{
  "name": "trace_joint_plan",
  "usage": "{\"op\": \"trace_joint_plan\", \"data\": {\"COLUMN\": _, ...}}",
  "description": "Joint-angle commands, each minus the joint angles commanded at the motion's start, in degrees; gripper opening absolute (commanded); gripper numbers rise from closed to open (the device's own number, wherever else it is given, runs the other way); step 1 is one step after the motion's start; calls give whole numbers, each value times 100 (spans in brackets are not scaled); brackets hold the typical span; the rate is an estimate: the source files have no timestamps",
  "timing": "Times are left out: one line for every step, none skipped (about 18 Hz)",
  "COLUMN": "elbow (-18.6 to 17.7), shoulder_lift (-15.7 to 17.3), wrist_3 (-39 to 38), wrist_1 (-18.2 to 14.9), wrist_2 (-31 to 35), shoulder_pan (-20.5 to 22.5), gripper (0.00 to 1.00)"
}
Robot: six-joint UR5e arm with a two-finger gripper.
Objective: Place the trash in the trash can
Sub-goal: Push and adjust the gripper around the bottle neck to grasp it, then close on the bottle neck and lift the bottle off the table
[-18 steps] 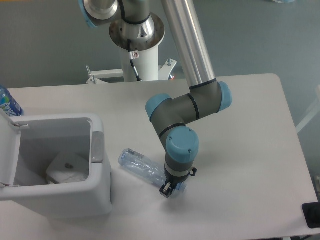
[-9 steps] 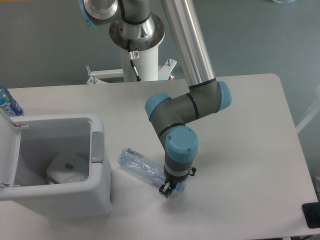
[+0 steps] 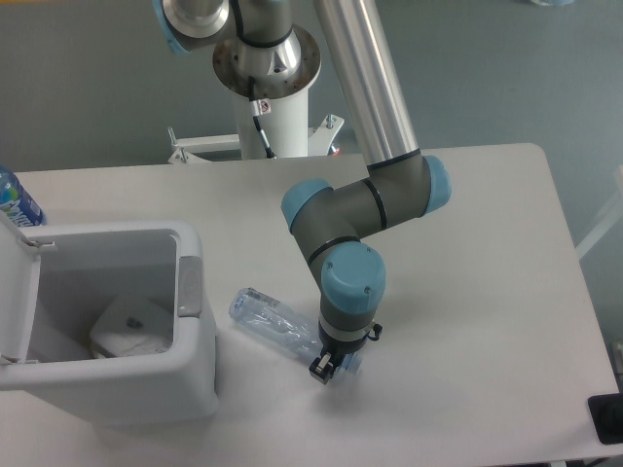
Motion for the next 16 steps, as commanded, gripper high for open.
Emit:
{"op": "trace_joint_plan", "data": {"elbow": 0, "shoulder_lift": 18, "wrist_3": 0, "wrist_1": -9, "wrist_2": 9, "shoulder_pan": 0, "gripper": 48}}
{"op": "trace_joint_plan", "data": {"elbow": 0, "shoulder_lift": 35, "wrist_3": 0, "wrist_1": -9, "wrist_2": 44, "shoulder_pan": 0, "gripper": 47}}
{"op": "trace_joint_plan", "data": {"elbow": 0, "shoulder_lift": 79, "wrist_3": 9, "wrist_1": -9, "wrist_2": 114, "shoulder_pan": 0, "gripper": 47}}
{"op": "trace_joint_plan", "data": {"elbow": -9, "shoulder_lift": 114, "wrist_3": 9, "wrist_1": -9, "wrist_2": 140, "shoulder_pan": 0, "gripper": 46}}
{"op": "trace_joint_plan", "data": {"elbow": 0, "shoulder_lift": 149, "wrist_3": 0, "wrist_1": -9, "wrist_2": 141, "shoulder_pan": 9, "gripper": 42}}
{"op": "trace_joint_plan", "data": {"elbow": 0, "shoulder_lift": 184, "wrist_3": 0, "wrist_1": -9, "wrist_2": 141, "shoulder_pan": 9, "gripper": 39}}
{"op": "trace_joint_plan", "data": {"elbow": 0, "shoulder_lift": 193, "wrist_3": 0, "wrist_1": -9, "wrist_2": 141, "shoulder_pan": 17, "gripper": 35}}
{"op": "trace_joint_plan", "data": {"elbow": 9, "shoulder_lift": 211, "wrist_3": 0, "wrist_1": -9, "wrist_2": 141, "shoulder_pan": 18, "gripper": 34}}
{"op": "trace_joint_plan", "data": {"elbow": 26, "shoulder_lift": 220, "wrist_3": 0, "wrist_1": -9, "wrist_2": 141, "shoulder_pan": 18, "gripper": 33}}
{"op": "trace_joint_plan", "data": {"elbow": 35, "shoulder_lift": 246, "wrist_3": 0, "wrist_1": -9, "wrist_2": 141, "shoulder_pan": 18, "gripper": 31}}
{"op": "trace_joint_plan", "data": {"elbow": 35, "shoulder_lift": 281, "wrist_3": 0, "wrist_1": -9, "wrist_2": 141, "shoulder_pan": 26, "gripper": 28}}
{"op": "trace_joint_plan", "data": {"elbow": 44, "shoulder_lift": 308, "wrist_3": 0, "wrist_1": -9, "wrist_2": 141, "shoulder_pan": 44, "gripper": 25}}
{"op": "trace_joint_plan", "data": {"elbow": 61, "shoulder_lift": 369, "wrist_3": 0, "wrist_1": -9, "wrist_2": 141, "shoulder_pan": 53, "gripper": 20}}
{"op": "trace_joint_plan", "data": {"elbow": 62, "shoulder_lift": 439, "wrist_3": 0, "wrist_1": -9, "wrist_2": 132, "shoulder_pan": 79, "gripper": 19}}
{"op": "trace_joint_plan", "data": {"elbow": 62, "shoulder_lift": 509, "wrist_3": 0, "wrist_1": -9, "wrist_2": 132, "shoulder_pan": 131, "gripper": 17}}
{"op": "trace_joint_plan", "data": {"elbow": 53, "shoulder_lift": 597, "wrist_3": 0, "wrist_1": -9, "wrist_2": 123, "shoulder_pan": 158, "gripper": 16}}
